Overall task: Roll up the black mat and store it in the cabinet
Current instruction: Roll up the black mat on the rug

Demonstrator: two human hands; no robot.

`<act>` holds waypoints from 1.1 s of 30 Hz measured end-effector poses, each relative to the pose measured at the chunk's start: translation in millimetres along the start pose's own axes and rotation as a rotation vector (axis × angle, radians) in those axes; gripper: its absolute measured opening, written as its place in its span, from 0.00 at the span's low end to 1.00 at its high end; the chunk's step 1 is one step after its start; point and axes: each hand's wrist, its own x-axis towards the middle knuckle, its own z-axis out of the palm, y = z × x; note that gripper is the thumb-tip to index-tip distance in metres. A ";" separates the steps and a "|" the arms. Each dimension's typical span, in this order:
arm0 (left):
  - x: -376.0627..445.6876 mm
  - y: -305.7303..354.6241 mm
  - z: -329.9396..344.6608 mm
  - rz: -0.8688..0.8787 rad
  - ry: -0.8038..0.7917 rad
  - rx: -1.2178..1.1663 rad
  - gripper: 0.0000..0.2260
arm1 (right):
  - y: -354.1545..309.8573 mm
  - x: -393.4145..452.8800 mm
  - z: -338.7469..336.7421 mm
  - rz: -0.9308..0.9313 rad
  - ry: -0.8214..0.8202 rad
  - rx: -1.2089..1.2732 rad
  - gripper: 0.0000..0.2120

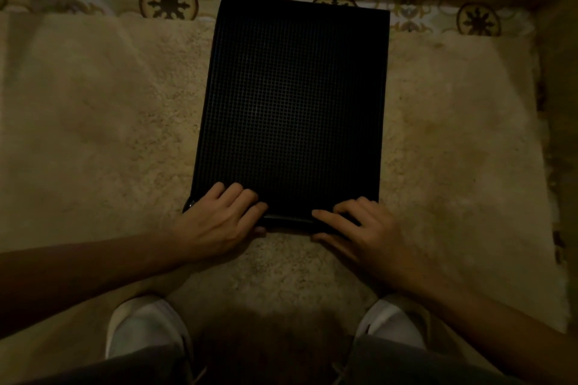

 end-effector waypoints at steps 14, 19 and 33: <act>17.7 -26.3 -21.7 0.054 -0.062 -0.117 0.10 | 30.3 38.6 -15.2 -0.070 -0.125 0.113 0.18; 18.2 -29.9 -21.7 0.043 -0.052 -0.075 0.10 | 30.4 45.4 -16.7 -0.095 -0.133 0.136 0.17; 42.0 -39.8 -25.0 0.125 0.224 0.014 0.09 | 42.8 56.8 -20.0 -0.083 -0.149 0.197 0.15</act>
